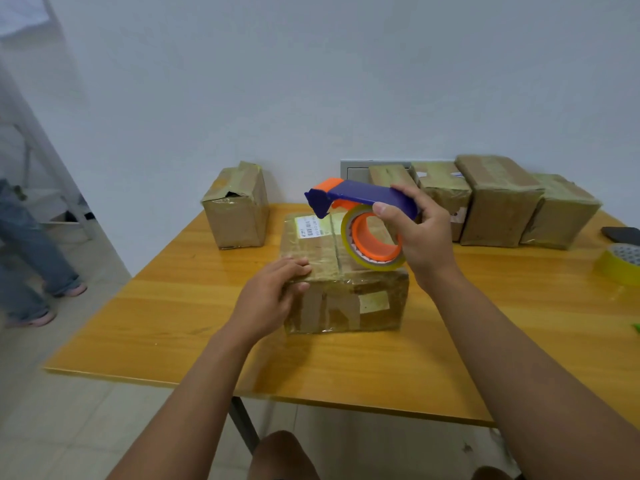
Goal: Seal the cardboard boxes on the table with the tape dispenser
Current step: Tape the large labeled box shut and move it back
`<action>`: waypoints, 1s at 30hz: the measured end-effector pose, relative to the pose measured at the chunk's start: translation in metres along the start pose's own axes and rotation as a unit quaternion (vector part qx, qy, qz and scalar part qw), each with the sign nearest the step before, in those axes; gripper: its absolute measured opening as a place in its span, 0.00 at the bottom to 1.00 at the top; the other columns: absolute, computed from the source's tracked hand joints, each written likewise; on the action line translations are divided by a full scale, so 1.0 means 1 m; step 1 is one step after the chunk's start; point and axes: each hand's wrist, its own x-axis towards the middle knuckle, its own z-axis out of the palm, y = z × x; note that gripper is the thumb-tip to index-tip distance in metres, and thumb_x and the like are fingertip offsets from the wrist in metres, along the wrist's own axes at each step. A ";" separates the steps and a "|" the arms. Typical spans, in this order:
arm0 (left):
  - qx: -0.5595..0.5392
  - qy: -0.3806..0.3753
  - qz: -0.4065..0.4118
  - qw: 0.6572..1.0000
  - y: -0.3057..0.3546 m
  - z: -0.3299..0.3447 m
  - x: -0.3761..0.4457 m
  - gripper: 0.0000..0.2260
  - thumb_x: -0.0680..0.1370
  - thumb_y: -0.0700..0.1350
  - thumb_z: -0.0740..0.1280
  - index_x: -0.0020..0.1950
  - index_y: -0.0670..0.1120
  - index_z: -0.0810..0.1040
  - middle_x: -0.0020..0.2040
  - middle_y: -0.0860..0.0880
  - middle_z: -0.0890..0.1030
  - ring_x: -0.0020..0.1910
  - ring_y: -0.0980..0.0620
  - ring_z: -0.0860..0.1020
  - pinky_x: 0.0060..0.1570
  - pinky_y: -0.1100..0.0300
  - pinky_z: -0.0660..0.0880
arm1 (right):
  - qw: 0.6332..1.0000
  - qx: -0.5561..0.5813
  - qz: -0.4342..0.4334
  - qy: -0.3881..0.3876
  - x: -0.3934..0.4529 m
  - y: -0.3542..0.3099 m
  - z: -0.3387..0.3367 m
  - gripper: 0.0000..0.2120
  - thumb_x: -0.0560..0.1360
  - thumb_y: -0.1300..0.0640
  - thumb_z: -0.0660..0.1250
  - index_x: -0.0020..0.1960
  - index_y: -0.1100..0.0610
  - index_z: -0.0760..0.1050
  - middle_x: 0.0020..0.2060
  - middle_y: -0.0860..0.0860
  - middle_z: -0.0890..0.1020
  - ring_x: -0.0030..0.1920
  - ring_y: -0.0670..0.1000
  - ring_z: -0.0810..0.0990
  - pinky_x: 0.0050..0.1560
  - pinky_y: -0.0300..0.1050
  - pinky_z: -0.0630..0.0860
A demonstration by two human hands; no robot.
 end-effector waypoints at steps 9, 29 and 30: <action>-0.031 -0.014 0.000 0.999 -0.008 -0.009 0.002 0.13 0.78 0.41 0.69 0.62 0.48 0.81 0.64 0.59 0.76 0.70 0.59 0.69 0.68 0.60 0.67 | 0.999 -0.016 0.012 -0.033 -0.005 0.001 -0.002 0.26 0.68 0.46 0.73 0.64 0.51 0.76 0.56 0.49 0.79 0.54 0.48 0.79 0.50 0.41 0.80; -0.553 0.048 -0.340 0.759 0.086 -0.046 0.026 0.22 0.78 0.64 0.61 0.46 0.44 0.78 0.34 0.48 0.78 0.31 0.53 0.76 0.30 0.61 0.71 | 0.969 0.169 0.110 -0.144 -0.020 -0.002 -0.010 0.28 0.66 0.48 0.71 0.64 0.56 0.76 0.45 0.49 0.80 0.36 0.46 0.77 0.35 0.40 0.75; -0.573 0.039 -0.333 0.748 0.087 -0.047 0.026 0.22 0.78 0.63 0.61 0.49 0.44 0.78 0.35 0.48 0.77 0.31 0.54 0.75 0.28 0.62 0.70 | 0.968 0.171 0.108 -0.152 -0.020 -0.002 -0.010 0.28 0.67 0.48 0.71 0.65 0.57 0.76 0.45 0.49 0.79 0.36 0.46 0.77 0.35 0.40 0.74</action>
